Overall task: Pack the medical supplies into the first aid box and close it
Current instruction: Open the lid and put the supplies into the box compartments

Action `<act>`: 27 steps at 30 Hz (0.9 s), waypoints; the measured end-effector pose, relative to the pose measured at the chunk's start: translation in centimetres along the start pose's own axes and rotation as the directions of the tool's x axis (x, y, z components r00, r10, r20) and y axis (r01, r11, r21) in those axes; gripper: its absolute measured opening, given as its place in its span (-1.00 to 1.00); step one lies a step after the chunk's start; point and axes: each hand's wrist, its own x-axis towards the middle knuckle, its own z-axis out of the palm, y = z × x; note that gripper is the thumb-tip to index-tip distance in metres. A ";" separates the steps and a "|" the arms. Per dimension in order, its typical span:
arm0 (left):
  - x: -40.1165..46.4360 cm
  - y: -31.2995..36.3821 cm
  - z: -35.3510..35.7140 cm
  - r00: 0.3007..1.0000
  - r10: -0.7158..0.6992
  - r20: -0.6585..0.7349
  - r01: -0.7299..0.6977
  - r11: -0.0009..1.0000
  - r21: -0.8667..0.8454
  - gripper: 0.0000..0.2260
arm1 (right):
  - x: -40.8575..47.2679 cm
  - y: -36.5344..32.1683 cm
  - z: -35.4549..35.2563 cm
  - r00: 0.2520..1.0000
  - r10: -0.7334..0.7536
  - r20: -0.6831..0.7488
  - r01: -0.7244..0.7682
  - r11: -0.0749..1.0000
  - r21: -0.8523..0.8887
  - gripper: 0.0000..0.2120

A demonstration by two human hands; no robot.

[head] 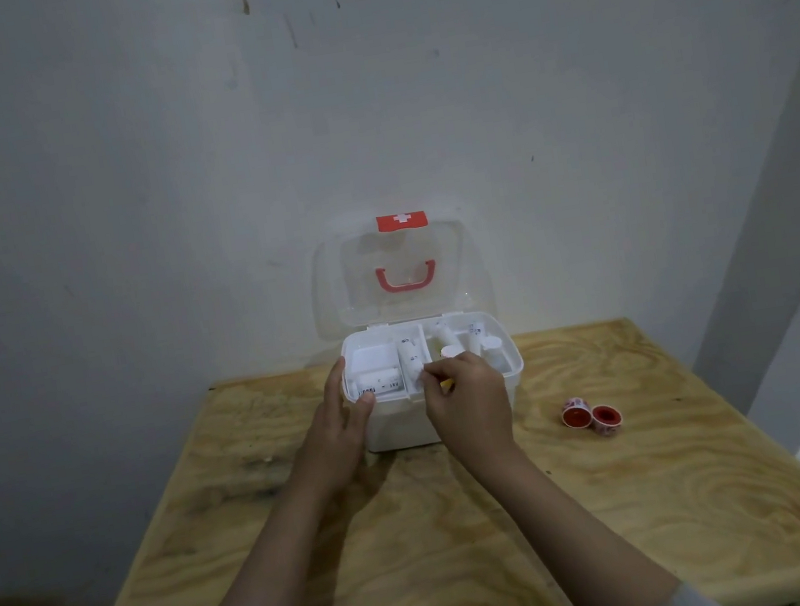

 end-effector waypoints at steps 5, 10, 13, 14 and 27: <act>0.0 0.0 0.0 1.000 -0.003 -0.004 0.003 1.000 -0.003 -0.39 | -0.9 0.6 -0.6 0.997 -0.074 -0.007 0.075 0.996 0.041 -0.81; 0.0 0.0 0.1 1.000 -0.013 -0.009 0.013 1.000 -0.027 -0.42 | -2.4 4.1 -4.5 0.979 -0.079 -0.190 0.088 0.995 0.041 -0.82; 0.1 -0.3 0.1 1.000 -0.018 -0.008 0.018 1.000 -0.014 -0.40 | -2.8 7.8 -7.6 0.969 0.030 -0.246 -0.037 0.999 -0.023 -0.82; 0.1 -0.3 0.1 1.000 -0.022 -0.007 0.022 1.000 -0.010 -0.40 | -2.9 9.1 -8.5 0.966 0.096 -0.241 -0.106 0.994 -0.028 -0.83; -0.1 0.4 0.4 0.999 -0.022 -0.033 0.022 1.000 0.003 -0.41 | -0.3 15.6 -10.4 0.971 0.185 0.151 -0.129 0.938 -0.321 -0.79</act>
